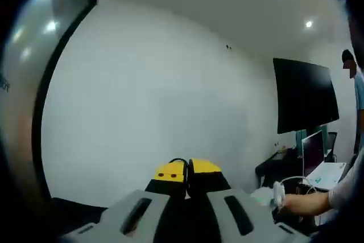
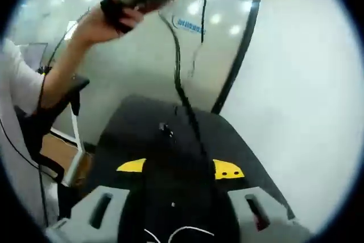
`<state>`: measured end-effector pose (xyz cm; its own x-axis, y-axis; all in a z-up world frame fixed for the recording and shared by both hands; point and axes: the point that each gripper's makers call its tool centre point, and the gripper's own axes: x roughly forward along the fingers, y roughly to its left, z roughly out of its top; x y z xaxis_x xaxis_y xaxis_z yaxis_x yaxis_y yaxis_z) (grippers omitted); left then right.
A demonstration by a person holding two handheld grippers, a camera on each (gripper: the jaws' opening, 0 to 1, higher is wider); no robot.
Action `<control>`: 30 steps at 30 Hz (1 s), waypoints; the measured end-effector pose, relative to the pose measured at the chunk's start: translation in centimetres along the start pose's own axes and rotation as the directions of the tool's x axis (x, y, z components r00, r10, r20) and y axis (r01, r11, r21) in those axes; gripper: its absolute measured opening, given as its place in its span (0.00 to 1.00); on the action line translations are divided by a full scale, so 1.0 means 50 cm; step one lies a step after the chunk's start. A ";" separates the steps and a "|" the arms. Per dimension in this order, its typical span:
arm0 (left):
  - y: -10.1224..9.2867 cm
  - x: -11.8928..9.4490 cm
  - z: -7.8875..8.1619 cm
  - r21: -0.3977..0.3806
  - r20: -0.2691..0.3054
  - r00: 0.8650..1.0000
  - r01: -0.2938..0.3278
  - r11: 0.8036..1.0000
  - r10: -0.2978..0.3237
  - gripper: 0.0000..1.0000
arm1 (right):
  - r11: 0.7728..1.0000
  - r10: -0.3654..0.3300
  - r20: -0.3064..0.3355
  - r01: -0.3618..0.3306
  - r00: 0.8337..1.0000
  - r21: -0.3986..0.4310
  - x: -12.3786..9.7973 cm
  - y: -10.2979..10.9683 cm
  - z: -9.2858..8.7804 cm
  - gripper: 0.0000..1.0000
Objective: Grab the wires, straighten them and put them on the rack
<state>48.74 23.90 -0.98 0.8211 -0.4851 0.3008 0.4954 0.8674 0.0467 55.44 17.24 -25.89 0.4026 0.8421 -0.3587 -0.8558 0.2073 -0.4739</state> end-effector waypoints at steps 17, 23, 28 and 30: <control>0.005 -0.086 -0.288 -0.026 -0.176 0.984 -0.014 1.000 0.009 0.96 | 0.945 -0.316 0.314 0.268 0.895 0.185 -0.227 -0.256 0.429 0.00; -0.089 -0.074 -0.214 0.065 -0.105 0.993 -0.037 0.997 0.043 0.74 | 0.815 -0.549 0.283 0.579 0.786 -0.028 -0.302 -0.340 0.522 0.00; -0.239 -0.054 -0.176 0.197 -0.010 0.998 0.069 0.978 -0.068 0.54 | 0.750 -0.601 0.293 0.652 0.744 -0.116 -0.330 -0.361 0.586 0.00; -0.286 -0.020 -0.216 0.107 -0.063 0.984 0.173 0.979 -0.167 0.47 | 0.738 -0.604 0.302 0.661 0.738 -0.139 -0.336 -0.355 0.613 0.00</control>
<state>43.87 10.79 -12.23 0.7430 -0.6293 0.2280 0.5969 0.7771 0.1998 53.90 14.69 13.18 0.7155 0.6465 0.2647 -0.3201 0.6402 -0.6983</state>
